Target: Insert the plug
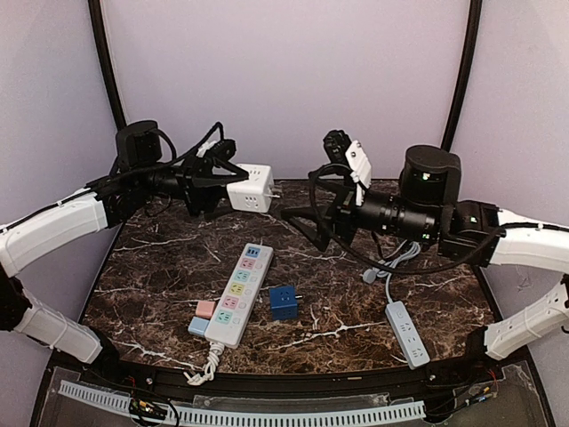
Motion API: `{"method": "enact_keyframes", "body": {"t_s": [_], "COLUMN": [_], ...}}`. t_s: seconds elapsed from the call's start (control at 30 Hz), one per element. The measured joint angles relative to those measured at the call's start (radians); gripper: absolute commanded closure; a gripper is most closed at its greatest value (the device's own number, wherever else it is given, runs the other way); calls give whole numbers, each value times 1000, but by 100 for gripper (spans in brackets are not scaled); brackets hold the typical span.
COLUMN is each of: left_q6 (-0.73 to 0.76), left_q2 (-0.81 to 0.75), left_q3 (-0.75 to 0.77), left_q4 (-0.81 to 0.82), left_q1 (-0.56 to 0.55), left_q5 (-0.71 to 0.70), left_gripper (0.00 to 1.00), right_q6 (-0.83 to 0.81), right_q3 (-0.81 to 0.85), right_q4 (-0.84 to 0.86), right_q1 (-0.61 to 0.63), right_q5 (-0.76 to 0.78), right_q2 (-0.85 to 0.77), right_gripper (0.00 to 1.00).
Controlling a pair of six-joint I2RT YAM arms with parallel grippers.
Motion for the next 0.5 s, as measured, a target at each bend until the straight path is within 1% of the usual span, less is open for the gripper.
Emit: {"method": "enact_keyframes", "body": {"t_s": [0.13,0.2,0.3,0.5], "left_q6": [33,53,101,236], "left_q2": [17,23,31,50], "left_q3": [0,3,23,101], "left_q4": [-37,-60,-116,-301], "left_q1": [0,0,0,0], "left_q5": [-7,-11,-21,-43], "left_gripper": [99,99,99,99], "right_q6": [74,114,177,285], "right_q3": [-47,-53,-53,-53], "right_q4": [-59,-100,-167,-310], "right_q1": [0,0,0,1], "right_q5": [47,98,177,282], "right_q2": [-86,-108,-117,-106], "right_gripper": [1,1,1,1]}}
